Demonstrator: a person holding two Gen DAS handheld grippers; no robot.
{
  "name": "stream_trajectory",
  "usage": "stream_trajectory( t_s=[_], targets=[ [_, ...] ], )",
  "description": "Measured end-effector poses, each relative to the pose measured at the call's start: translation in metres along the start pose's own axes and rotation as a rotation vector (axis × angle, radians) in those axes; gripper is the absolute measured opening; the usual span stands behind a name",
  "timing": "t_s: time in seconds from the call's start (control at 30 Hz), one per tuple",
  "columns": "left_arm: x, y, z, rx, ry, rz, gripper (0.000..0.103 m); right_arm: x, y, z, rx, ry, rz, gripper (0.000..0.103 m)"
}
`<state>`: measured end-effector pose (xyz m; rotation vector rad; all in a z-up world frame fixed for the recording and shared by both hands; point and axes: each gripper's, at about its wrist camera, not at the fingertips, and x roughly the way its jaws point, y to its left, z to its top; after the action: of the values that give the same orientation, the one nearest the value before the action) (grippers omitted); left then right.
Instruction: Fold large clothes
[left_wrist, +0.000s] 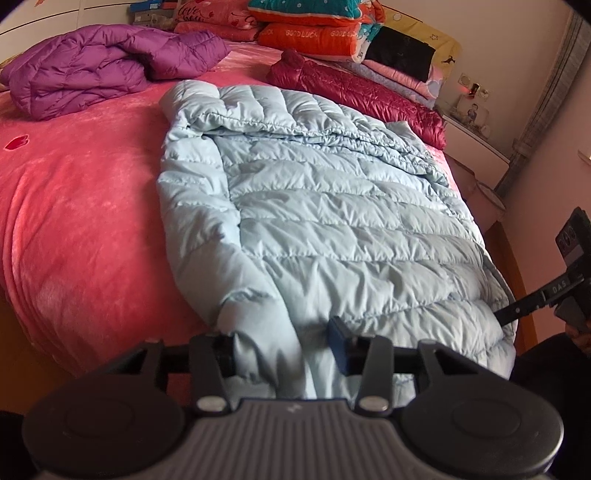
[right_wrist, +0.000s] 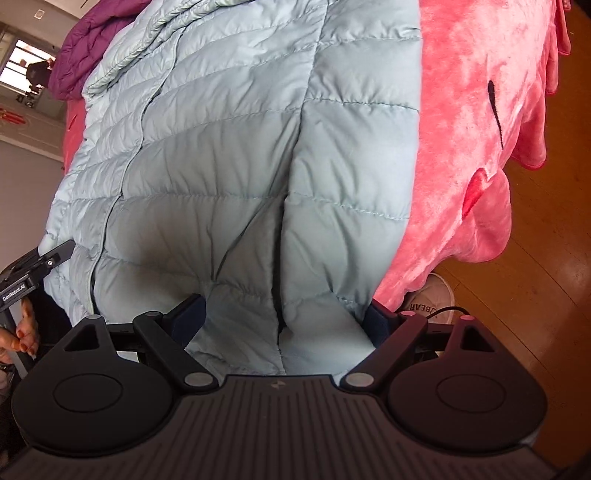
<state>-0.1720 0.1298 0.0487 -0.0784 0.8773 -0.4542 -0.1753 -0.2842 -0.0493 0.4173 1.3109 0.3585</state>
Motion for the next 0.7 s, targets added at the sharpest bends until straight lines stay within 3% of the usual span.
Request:
stream_trajectory(
  t_s=[0.17, 0.2, 0.33, 0.5, 0.7],
  targets=[
    [-0.001, -0.001, 0.001, 0.013, 0.004, 0.005, 0.045, -0.002, 0.003, -0.006, -0.013, 0.016, 0.039, 0.103],
    [-0.001, -0.002, 0.001, 0.015, 0.001, 0.005, 0.043, -0.004, 0.004, -0.007, -0.018, 0.001, 0.047, 0.099],
    [-0.008, -0.001, 0.005, 0.001, -0.024, -0.023, 0.024, -0.023, 0.005, -0.014, -0.036, -0.099, 0.093, 0.081],
    [-0.016, 0.001, 0.014, -0.039, -0.074, -0.065, 0.016, -0.044, 0.002, -0.016, -0.018, -0.244, 0.155, 0.054],
    [-0.024, 0.014, 0.038, -0.167, -0.142, -0.123, 0.015, -0.058, -0.014, -0.007, 0.145, -0.416, 0.331, 0.051]
  ],
)
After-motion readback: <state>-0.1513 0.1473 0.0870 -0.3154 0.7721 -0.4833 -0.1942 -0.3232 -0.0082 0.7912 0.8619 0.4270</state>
